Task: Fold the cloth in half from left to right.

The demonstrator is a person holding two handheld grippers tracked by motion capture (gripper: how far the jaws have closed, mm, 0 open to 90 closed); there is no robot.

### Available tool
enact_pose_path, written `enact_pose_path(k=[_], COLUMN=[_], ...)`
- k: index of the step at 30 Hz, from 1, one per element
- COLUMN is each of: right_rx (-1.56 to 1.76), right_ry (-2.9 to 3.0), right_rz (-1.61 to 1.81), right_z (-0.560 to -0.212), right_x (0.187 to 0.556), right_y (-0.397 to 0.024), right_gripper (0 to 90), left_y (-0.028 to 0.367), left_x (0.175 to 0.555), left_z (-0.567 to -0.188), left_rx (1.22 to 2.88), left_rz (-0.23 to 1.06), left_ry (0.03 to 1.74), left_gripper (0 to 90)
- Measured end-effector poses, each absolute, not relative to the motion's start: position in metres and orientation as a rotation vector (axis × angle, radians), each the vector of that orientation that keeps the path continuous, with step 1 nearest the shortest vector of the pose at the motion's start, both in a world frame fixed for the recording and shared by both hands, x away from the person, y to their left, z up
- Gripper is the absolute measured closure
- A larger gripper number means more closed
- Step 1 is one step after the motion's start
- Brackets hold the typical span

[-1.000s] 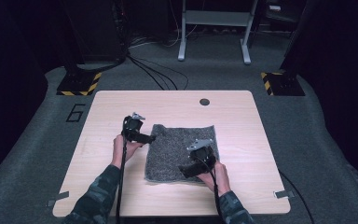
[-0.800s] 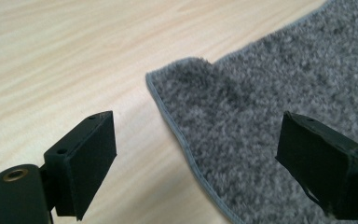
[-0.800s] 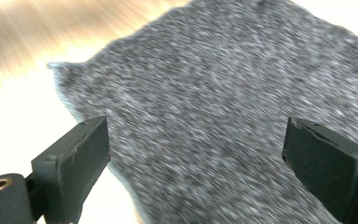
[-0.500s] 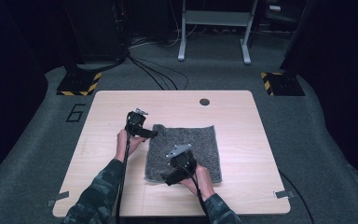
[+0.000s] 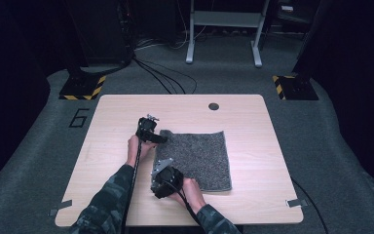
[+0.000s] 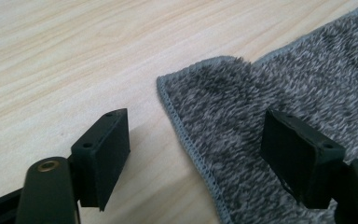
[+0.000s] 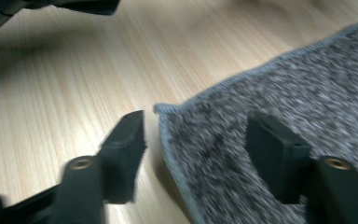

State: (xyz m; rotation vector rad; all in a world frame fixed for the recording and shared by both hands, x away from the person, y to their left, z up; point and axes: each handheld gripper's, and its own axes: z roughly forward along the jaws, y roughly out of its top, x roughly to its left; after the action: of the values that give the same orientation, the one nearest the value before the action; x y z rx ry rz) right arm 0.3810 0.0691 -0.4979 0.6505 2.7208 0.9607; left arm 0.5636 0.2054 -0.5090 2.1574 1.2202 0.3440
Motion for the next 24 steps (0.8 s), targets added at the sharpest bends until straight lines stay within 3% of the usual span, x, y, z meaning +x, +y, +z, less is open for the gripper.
enact_pose_path(k=[8, 14, 20, 24], right_rx=[0.646, 0.666, 0.682, 0.714], right_ry=[2.725, 2.731, 2.726, 2.733], right_rz=[0.925, 0.924, 0.93, 0.985], right_z=[-0.509, -0.508, -0.509, -0.508], right_x=[0.382, 0.381, 0.379, 0.377], right_y=[0.079, 0.077, 0.076, 0.071], right_gripper=[66.3, 83.0, 86.2, 86.7], left_y=[0.2, 0.197, 0.196, 0.196], left_x=[0.564, 0.56, 0.559, 0.559], left_z=[-0.508, -0.509, -0.509, -0.508], left_rx=[2.19, 2.194, 2.187, 2.192], left_rz=[0.394, 0.423, 0.402, 0.394], left_ry=[1.203, 1.159, 1.142, 1.143], left_gripper=[39.0, 59.8, 82.7, 85.8])
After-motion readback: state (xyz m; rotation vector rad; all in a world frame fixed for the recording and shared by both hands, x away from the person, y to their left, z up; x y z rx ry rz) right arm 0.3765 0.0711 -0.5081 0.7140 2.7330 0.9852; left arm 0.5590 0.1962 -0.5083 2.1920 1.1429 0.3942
